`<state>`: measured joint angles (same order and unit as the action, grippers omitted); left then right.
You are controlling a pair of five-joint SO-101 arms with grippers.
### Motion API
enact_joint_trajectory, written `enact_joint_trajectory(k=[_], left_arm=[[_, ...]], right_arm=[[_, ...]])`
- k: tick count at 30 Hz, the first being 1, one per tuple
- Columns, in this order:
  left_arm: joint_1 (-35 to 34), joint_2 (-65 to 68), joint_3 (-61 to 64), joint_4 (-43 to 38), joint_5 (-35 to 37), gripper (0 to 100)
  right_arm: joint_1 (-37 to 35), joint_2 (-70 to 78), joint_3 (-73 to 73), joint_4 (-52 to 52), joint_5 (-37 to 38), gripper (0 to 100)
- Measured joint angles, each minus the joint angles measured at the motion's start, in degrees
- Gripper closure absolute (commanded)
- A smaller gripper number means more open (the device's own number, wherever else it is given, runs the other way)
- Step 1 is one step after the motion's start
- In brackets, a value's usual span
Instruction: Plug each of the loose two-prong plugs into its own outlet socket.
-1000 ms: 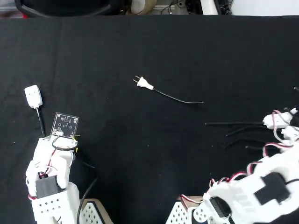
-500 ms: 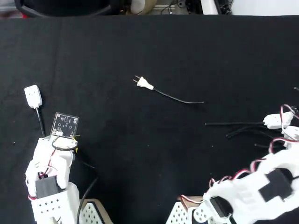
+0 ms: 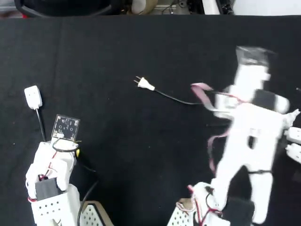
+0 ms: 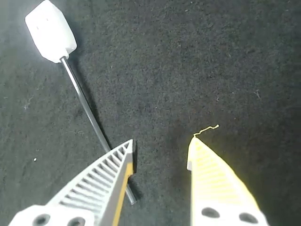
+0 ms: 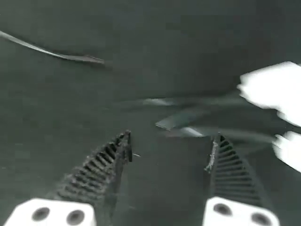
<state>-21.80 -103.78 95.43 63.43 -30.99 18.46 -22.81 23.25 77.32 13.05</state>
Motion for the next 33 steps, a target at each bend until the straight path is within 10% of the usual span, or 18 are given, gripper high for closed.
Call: enact_joint_trajectory(k=[7, 20, 33], left_arm=[[-0.18, 0.00, 0.44, 0.00, 0.00, 81], [-0.44, 0.00, 0.44, 0.00, -2.64, 81], [-0.44, 0.00, 0.44, 0.00, -2.64, 81]], right_arm=[[-25.76, 9.23, 0.00, -14.59, -29.10, 74.0], [-30.95, 51.52, -26.46, -22.24, -68.92, 74.0], [-32.62, 54.24, -34.90, -13.98, -79.91, 74.0]])
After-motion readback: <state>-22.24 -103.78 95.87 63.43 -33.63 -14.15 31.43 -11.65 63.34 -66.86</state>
